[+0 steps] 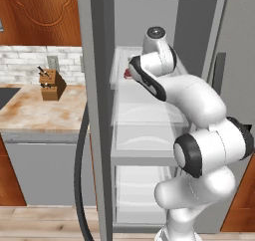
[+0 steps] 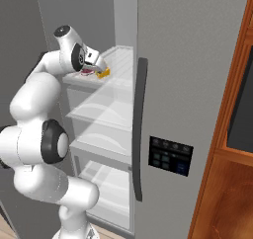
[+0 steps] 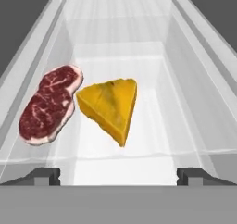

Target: Take the cheese, steak, and broccoli from the fridge and place them on the plate on the dining counter to create an appetizer plate.

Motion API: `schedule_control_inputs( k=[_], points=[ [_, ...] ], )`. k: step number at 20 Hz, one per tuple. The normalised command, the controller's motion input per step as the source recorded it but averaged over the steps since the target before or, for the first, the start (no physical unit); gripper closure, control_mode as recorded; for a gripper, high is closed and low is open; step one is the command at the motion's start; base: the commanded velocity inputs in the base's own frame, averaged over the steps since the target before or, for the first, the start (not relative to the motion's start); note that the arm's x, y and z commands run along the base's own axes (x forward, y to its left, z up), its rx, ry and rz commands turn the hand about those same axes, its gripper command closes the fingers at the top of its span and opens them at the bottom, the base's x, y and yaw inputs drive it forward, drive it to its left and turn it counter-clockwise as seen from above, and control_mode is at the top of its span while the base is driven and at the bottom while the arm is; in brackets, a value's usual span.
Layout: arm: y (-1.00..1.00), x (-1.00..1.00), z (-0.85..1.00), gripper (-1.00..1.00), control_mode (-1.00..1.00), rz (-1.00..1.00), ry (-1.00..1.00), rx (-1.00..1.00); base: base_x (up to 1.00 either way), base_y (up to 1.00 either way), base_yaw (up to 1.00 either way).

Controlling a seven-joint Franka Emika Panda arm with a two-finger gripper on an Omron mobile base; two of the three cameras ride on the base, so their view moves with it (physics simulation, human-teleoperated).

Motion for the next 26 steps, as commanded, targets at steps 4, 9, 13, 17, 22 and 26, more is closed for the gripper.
schedule_control_inputs(
  k=[4, 9, 13, 17, 22, 26],
  points=[
    [0.00, 0.30, 0.00, -1.00, -1.00, -0.12, 0.06, 0.02, 0.00, 0.00, 0.00],
    [0.00, 0.28, 0.00, -1.00, -1.00, -0.12, 0.07, 0.05, 0.00, 0.00, 0.00],
    [-0.02, 0.31, -0.02, -1.00, -1.00, -0.11, 0.05, 0.11, 0.00, 0.00, 0.00],
    [-0.06, 0.19, -0.11, -1.00, -1.00, -0.09, 0.02, 0.09, 0.00, 0.00, 0.00],
    [-0.17, 0.04, -0.18, -1.00, -1.00, -0.06, 0.00, 0.04, 0.00, 0.00, 0.00],
    [-0.17, 0.00, -0.13, -1.00, -1.00, -0.03, 0.00, 0.00, 0.00, 0.00, 0.00]
  ],
)
